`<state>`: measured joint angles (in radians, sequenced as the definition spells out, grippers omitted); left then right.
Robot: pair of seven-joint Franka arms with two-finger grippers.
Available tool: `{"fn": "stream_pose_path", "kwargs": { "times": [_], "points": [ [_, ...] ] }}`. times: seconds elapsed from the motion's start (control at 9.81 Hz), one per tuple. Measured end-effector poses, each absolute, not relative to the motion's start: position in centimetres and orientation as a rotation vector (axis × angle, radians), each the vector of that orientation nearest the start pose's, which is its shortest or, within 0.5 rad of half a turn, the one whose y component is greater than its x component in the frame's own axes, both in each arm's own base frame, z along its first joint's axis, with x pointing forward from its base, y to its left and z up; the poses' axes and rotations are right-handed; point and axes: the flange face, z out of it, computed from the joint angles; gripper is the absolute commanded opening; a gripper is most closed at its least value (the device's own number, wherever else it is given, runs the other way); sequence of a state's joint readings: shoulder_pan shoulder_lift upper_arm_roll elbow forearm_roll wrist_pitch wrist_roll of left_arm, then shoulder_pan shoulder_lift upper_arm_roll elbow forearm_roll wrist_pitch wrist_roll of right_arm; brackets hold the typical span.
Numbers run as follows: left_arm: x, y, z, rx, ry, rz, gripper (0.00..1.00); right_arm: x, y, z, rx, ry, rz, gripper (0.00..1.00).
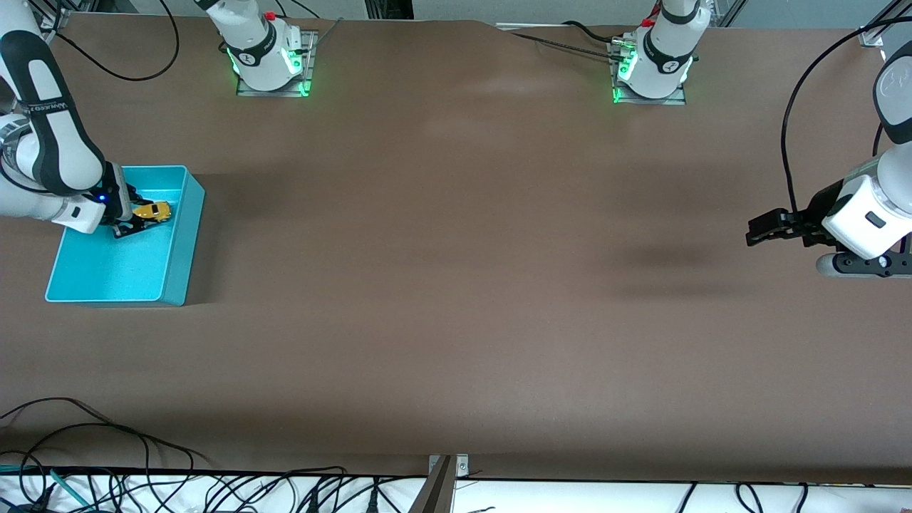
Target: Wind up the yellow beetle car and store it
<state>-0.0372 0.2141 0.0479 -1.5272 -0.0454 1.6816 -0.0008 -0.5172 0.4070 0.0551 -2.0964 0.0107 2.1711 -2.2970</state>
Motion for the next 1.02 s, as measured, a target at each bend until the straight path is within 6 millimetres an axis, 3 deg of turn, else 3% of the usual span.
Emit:
{"fn": "stream_pose_path", "kwargs": {
  "times": [0.31,0.51,0.82,1.02],
  "points": [
    [62.2,0.0,52.9,-3.175,-0.025,0.094,1.00,48.5,-24.6,20.9,2.200,2.710,-0.032,1.00],
    [62.2,0.0,52.9,-3.175,-0.023,0.094,1.00,49.3,-24.6,23.1,2.255,2.645,-0.038,1.00],
    [62.1,0.0,53.4,-3.175,-0.022,0.078,1.00,53.6,-21.7,31.1,2.422,2.413,-0.039,1.00],
    [62.0,0.0,53.6,-3.175,-0.023,0.074,1.00,56.1,-16.9,37.5,2.571,2.165,-0.055,1.00]
  ]
}}
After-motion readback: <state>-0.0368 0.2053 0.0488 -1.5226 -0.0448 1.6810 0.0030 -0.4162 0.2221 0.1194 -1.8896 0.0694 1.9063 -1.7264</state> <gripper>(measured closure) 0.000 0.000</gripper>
